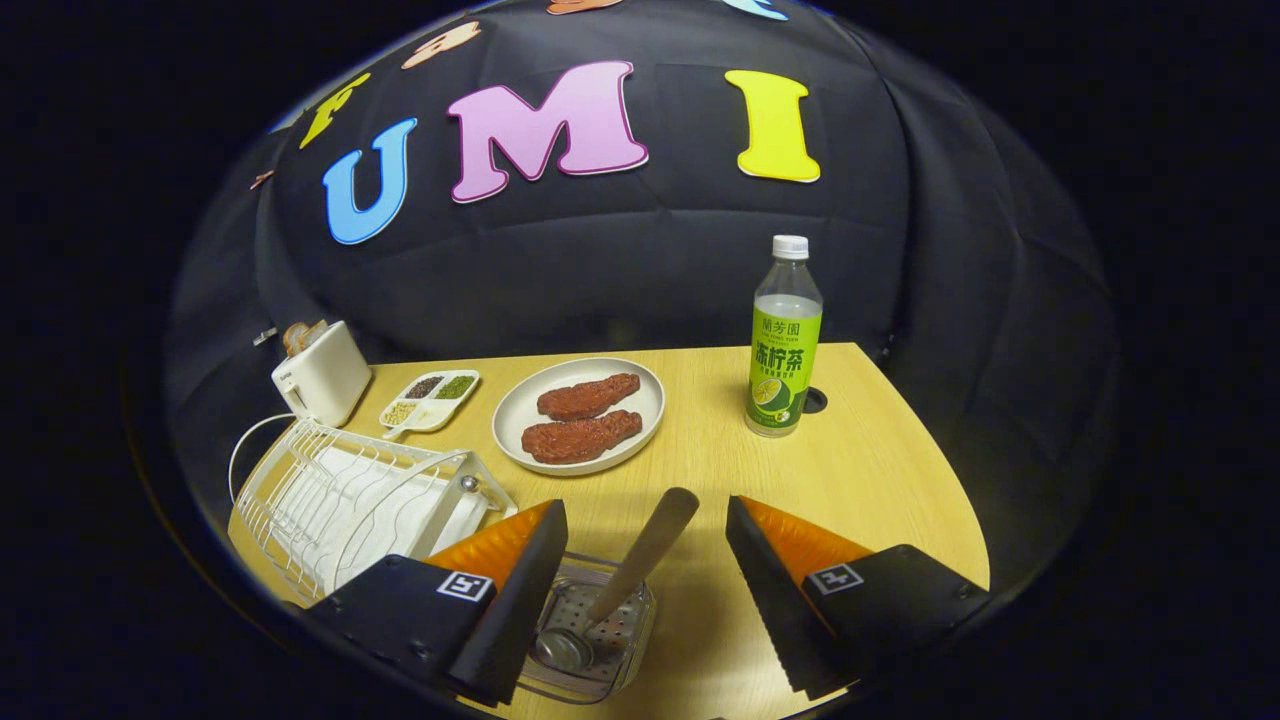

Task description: Take the plate from the dish rack, then take the spoon from the basket and place it into the plate.

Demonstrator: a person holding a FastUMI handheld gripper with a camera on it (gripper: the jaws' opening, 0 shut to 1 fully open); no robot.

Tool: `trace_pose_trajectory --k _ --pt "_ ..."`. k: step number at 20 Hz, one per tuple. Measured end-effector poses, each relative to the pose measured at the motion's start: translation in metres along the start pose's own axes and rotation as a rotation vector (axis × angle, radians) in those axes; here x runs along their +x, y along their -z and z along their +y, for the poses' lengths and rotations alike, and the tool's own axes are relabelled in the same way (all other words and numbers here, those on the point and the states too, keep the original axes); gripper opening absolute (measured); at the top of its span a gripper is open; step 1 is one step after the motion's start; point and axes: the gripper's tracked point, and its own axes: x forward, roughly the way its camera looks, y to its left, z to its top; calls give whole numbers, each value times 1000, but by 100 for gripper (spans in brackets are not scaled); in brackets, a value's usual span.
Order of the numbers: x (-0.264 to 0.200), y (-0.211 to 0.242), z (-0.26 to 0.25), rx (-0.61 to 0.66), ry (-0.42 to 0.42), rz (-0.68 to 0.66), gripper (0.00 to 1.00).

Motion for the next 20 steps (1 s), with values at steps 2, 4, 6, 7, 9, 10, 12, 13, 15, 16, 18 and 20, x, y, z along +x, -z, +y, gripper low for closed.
trace_pose_trajectory --k 2,4,6,7,9,10,12,13,15,16,18,20 --pt "4 -2 2 8 -15 -8 86" --pt "6 -1 6 12 -31 -4 66" --pt "3 -2 15 8 -52 -3 56" --pt "3 -4 16 -7 -52 -11 56" --pt "1 -8 15 -33 -33 -30 42" --pt "2 -8 17 -37 -31 -35 31" --pt "-3 -9 24 -35 -47 -34 26" --pt "-7 -12 24 -39 -49 -39 20" --pt "-14 -18 28 -40 -54 -56 14" --pt "-17 -21 29 -42 -45 -65 14" --pt "-24 -28 33 -47 -39 -82 12" --pt "-34 -30 37 -50 -31 -85 12"
